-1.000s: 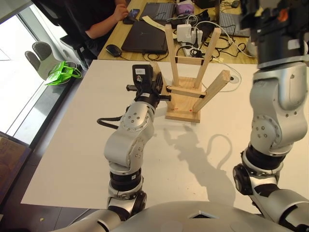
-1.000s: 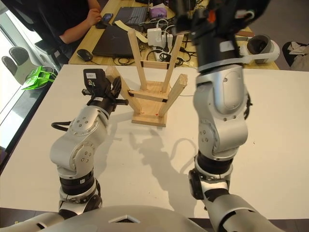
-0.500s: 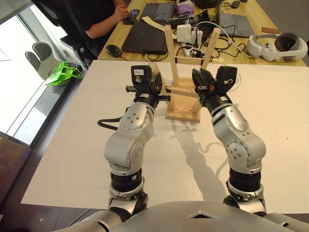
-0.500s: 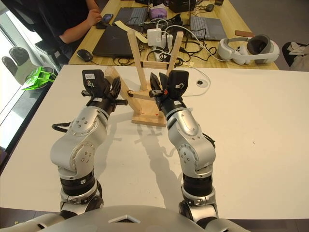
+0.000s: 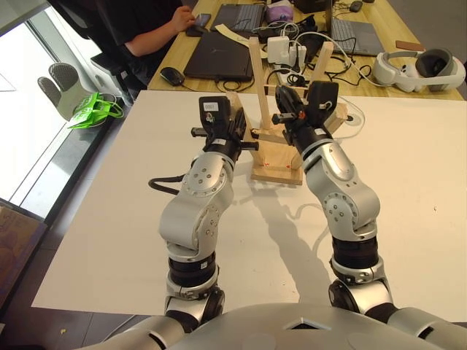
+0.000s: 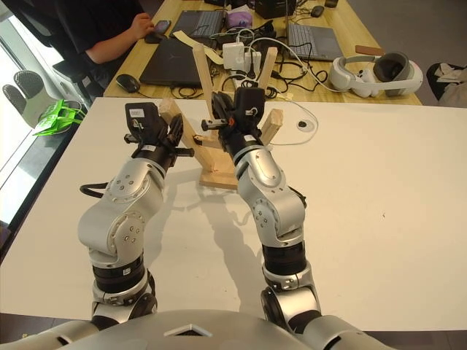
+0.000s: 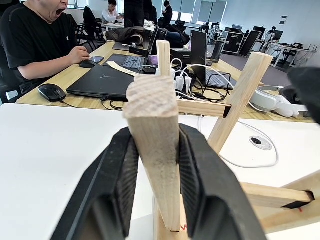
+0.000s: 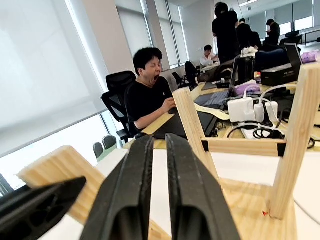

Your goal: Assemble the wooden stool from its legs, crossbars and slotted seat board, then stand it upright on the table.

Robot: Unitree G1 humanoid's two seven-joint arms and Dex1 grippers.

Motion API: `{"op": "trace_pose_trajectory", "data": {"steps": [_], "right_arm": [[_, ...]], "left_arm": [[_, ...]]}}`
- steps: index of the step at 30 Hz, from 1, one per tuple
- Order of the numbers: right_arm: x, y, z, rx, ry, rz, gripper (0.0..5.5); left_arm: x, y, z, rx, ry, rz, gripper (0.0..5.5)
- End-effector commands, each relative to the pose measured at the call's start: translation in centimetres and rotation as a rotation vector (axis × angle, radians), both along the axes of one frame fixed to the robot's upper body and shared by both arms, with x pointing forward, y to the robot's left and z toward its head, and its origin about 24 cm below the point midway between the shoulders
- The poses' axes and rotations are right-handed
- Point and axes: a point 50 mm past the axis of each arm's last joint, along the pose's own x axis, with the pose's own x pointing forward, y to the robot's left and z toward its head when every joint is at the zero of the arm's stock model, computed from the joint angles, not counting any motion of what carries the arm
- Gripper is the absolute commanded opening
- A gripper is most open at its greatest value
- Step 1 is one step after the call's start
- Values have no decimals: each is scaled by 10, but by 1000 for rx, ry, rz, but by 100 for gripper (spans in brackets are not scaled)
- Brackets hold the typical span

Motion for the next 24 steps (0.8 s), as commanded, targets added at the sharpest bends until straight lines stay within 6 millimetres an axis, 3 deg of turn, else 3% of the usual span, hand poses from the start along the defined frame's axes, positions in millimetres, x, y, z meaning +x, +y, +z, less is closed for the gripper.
{"op": "trace_pose_trajectory", "data": {"steps": [1,4,7,12,15,21,24], "right_arm": [[0,-7,-51,-121,241,-15,47],[-2,-13,-75,-227,346,0,47],[0,-14,-75,-225,336,-4,47],[15,-5,-7,69,-5,-31,47],[17,5,9,127,-90,-6,47],[14,19,-1,77,-105,34,47],[18,24,-42,-88,73,62,47]], "left_arm": [[-1,0,-20,4,116,20,102],[0,-1,-20,3,115,14,102],[0,-1,-20,5,115,10,102],[2,0,-21,6,115,7,102],[2,-1,-25,2,135,5,102],[2,-1,-26,6,139,3,102],[2,-1,-26,7,136,5,102]]}}
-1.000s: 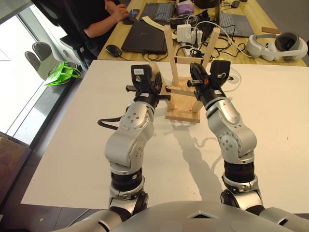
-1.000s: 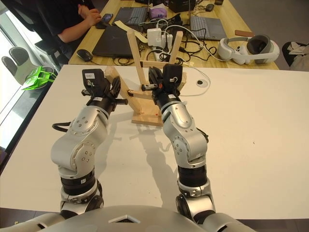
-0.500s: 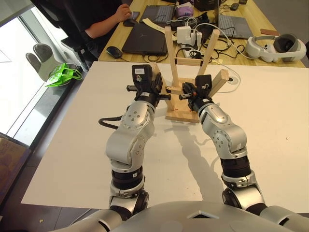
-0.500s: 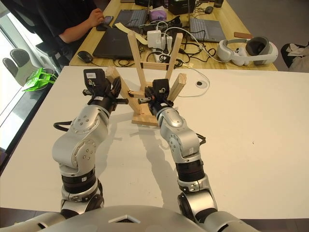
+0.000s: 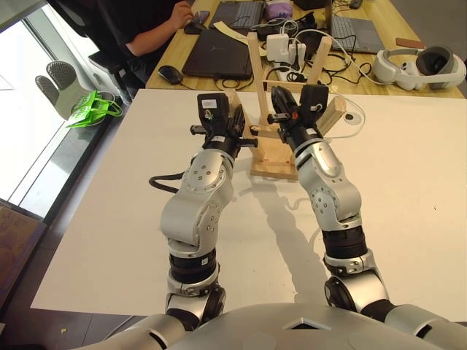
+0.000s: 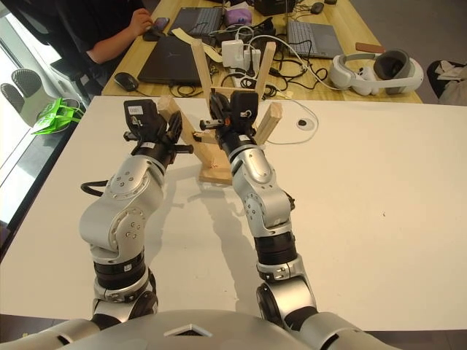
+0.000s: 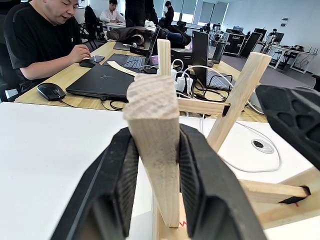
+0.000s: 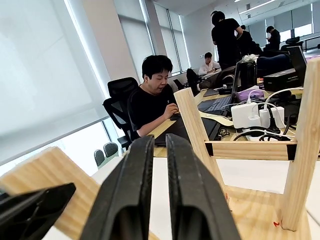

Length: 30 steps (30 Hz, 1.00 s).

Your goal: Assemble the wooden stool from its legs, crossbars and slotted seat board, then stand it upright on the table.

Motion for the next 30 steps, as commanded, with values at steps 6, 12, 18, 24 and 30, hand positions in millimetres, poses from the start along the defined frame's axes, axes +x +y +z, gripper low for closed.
{"op": "trace_pose_trajectory", "data": {"steps": [6,12,18,24,30], "right_arm": [[-8,2,-98,-418,464,107,47],[5,3,-64,-260,293,45,47],[13,9,17,55,-98,-24,47],[12,11,9,37,-76,-25,47],[10,17,6,13,-59,0,47]], "left_arm": [[-4,-2,-24,16,136,-3,102],[-3,-2,-22,14,130,-1,102],[2,4,-19,13,116,17,102],[1,4,-19,-36,126,30,211],[-3,11,-9,-184,76,40,235]]}}
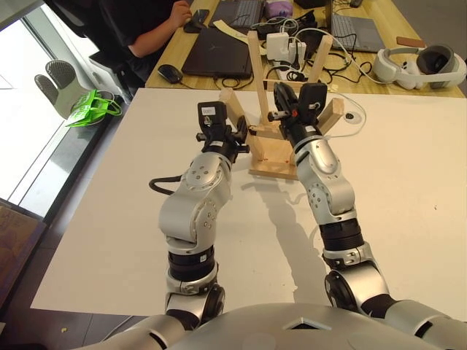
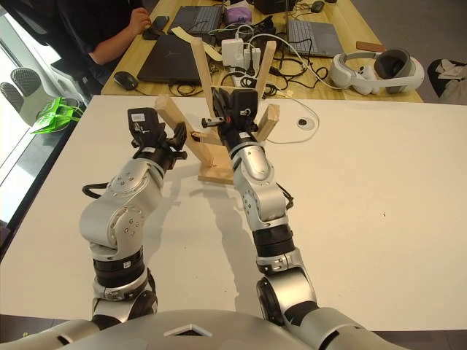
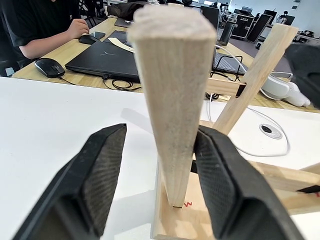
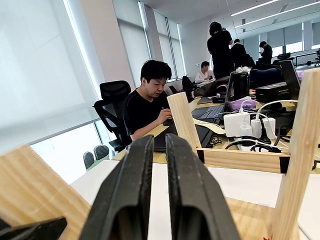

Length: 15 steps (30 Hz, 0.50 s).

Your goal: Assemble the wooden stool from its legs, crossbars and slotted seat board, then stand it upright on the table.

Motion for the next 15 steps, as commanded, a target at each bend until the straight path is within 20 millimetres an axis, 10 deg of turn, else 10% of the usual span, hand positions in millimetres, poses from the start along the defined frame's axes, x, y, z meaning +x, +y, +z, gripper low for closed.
{"op": "trace_pose_trajectory", "data": {"steps": [1,15], "right_arm": [[-2,19,9,38,4,46,47],[-6,40,40,64,-112,111,47]], "left_arm": [[-9,-1,4,-159,-30,11,235],[-23,33,60,-488,-349,-107,235]]}}
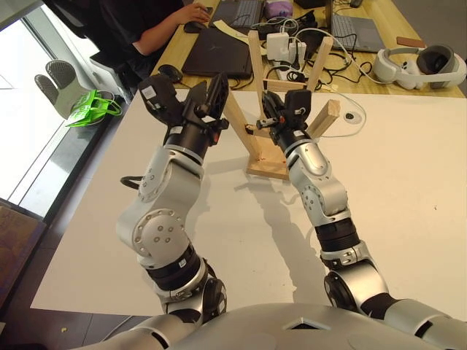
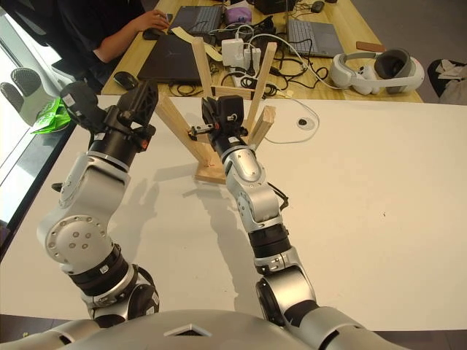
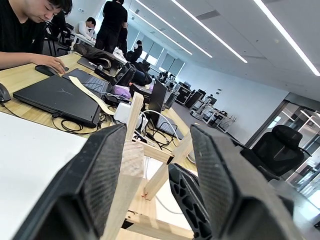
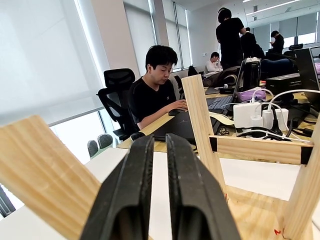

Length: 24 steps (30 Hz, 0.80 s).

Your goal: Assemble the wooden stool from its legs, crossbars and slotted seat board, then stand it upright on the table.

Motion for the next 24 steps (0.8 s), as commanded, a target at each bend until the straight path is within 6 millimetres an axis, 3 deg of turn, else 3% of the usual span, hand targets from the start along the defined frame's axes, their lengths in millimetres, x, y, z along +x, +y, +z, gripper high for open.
{"op": "trace_pose_trajectory", "data": {"steps": [1,6,8,10,12,13,14,16,18,20,21,24], "right_arm": [[-5,28,50,112,-150,66,47],[-11,33,68,117,-239,77,47],[-10,36,57,74,-208,80,47],[-4,39,21,-44,-72,64,47],[0,27,-61,-280,306,27,47],[-5,22,-86,-353,418,41,47],[-8,17,-99,-389,483,40,47],[-9,13,-102,-394,503,38,47],[-5,11,-95,-370,486,26,47],[2,13,-74,-259,422,16,47],[8,15,-47,-146,327,4,47],[10,16,68,176,-76,-10,47]], "left_arm": [[1,10,13,-68,-54,36,235],[4,28,15,-100,-54,106,235],[6,33,14,-109,-47,128,235],[6,35,13,-111,-41,135,235],[7,33,11,-110,-30,132,235],[8,33,11,-109,-26,130,235],[8,33,10,-108,-21,130,235],[6,33,7,-107,-13,136,235],[6,34,6,-105,-10,142,235],[6,33,7,-102,-14,143,235],[6,34,7,-100,-17,144,235],[6,37,7,-96,-18,157,235]]}}
